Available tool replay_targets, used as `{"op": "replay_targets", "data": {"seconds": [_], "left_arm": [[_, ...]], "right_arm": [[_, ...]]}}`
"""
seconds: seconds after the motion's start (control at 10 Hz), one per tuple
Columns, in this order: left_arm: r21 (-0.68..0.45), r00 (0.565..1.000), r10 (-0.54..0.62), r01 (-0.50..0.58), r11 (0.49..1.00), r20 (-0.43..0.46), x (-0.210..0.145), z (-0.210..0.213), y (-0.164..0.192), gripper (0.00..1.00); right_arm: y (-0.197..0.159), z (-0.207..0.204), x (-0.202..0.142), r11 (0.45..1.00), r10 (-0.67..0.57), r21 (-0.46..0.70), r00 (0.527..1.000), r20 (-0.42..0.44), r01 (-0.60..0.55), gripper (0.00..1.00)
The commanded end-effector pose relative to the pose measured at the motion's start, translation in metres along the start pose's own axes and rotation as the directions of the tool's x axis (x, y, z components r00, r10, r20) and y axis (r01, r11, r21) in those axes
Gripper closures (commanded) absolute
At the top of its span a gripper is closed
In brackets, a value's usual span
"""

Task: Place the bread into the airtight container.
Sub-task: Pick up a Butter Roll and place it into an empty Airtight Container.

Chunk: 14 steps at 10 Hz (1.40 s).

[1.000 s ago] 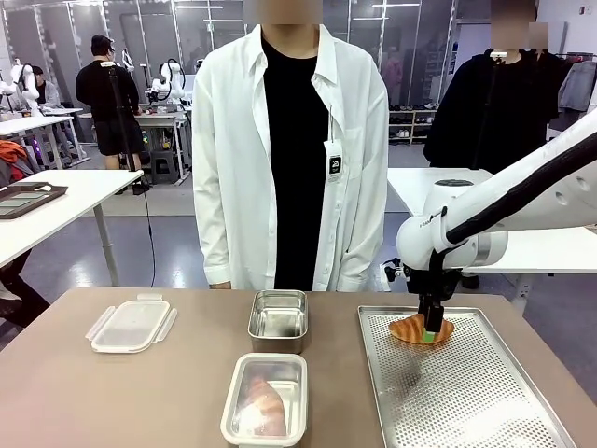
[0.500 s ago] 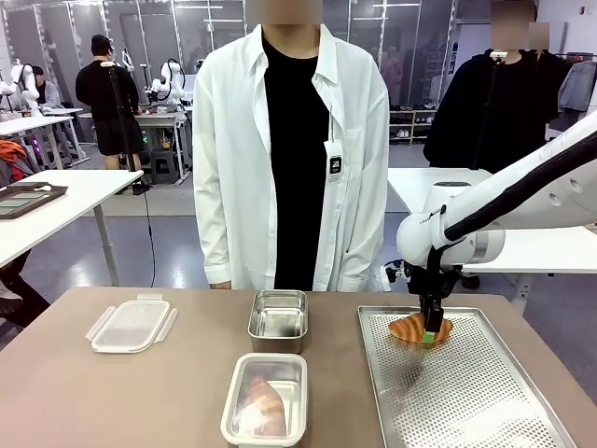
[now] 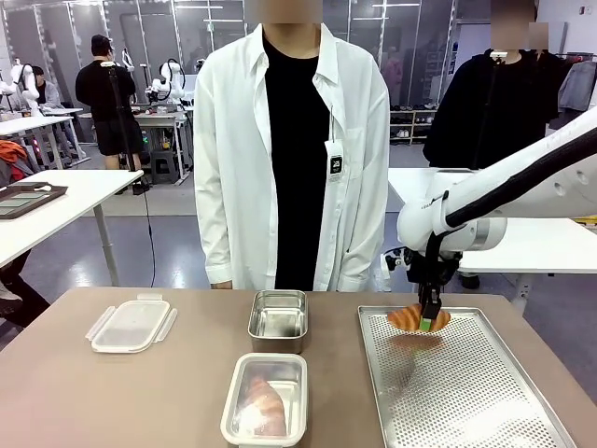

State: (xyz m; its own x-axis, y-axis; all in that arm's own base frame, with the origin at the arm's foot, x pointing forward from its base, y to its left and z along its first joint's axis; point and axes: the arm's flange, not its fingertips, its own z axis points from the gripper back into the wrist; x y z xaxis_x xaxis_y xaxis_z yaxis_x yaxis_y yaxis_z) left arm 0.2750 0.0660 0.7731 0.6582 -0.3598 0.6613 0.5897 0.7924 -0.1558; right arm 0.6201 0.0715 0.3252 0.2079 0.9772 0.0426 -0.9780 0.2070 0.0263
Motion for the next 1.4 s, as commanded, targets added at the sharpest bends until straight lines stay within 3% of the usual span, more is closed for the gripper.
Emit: {"op": "replay_targets", "data": {"seconds": [0.0,0.2,0.5,0.9,1.3], "left_arm": [[-0.015,1.000,-0.021,0.021,1.000,-0.001,-0.001,0.001,0.000,0.00],[-0.015,1.000,-0.021,0.021,1.000,-0.001,-0.001,0.001,0.000,0.00],[-0.015,1.000,-0.021,0.021,1.000,-0.001,-0.001,0.001,0.000,0.00],[-0.015,1.000,-0.021,0.021,1.000,-0.001,-0.001,0.001,0.000,0.00],[-0.015,1.000,-0.021,0.021,1.000,-0.001,-0.001,0.001,0.000,0.00]], "right_arm": [[0.014,0.039,0.006,1.000,0.003,-0.007,1.000,0.021,-0.003,0.60],[0.036,0.078,0.027,0.999,0.027,0.015,0.997,0.073,-0.029,0.60],[0.078,0.107,0.105,1.000,-0.018,-0.003,1.000,0.021,0.018,0.60],[0.115,0.102,0.220,0.997,-0.047,-0.059,0.999,0.020,0.048,0.60],[0.130,0.085,0.271,0.996,-0.060,-0.067,0.998,0.000,0.060,0.60]]}}
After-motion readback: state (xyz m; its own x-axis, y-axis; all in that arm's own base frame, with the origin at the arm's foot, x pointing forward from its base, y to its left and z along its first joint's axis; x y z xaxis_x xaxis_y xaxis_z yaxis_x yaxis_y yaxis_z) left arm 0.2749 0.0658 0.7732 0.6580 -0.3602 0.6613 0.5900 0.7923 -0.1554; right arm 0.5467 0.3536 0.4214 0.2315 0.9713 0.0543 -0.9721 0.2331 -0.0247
